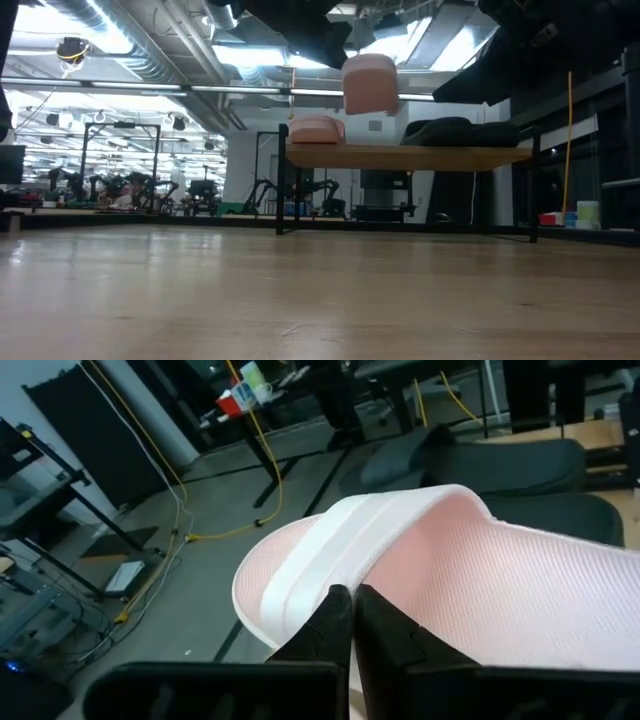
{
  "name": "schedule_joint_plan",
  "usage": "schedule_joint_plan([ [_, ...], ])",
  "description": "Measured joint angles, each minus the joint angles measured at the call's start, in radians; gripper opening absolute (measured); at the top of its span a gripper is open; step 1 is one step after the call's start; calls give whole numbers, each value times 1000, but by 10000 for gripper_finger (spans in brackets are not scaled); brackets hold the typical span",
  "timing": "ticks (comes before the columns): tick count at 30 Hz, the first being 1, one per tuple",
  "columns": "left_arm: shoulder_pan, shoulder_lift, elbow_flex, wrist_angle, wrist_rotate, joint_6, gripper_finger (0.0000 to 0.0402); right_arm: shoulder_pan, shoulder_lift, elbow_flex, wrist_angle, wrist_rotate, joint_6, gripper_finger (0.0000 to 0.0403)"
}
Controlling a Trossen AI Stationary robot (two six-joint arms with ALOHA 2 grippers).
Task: Pick and place slides into the shelf
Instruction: Put the pink slides on the shelf
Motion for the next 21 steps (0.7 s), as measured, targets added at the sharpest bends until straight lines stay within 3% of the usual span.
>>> schedule_joint_plan([
  [10, 23, 3, 0, 14, 1, -52, 0, 0, 0, 0, 39, 0, -59, 6],
  [21, 43, 93, -1, 106, 0, -56, 0, 0, 0, 0, 40, 0, -53, 6],
])
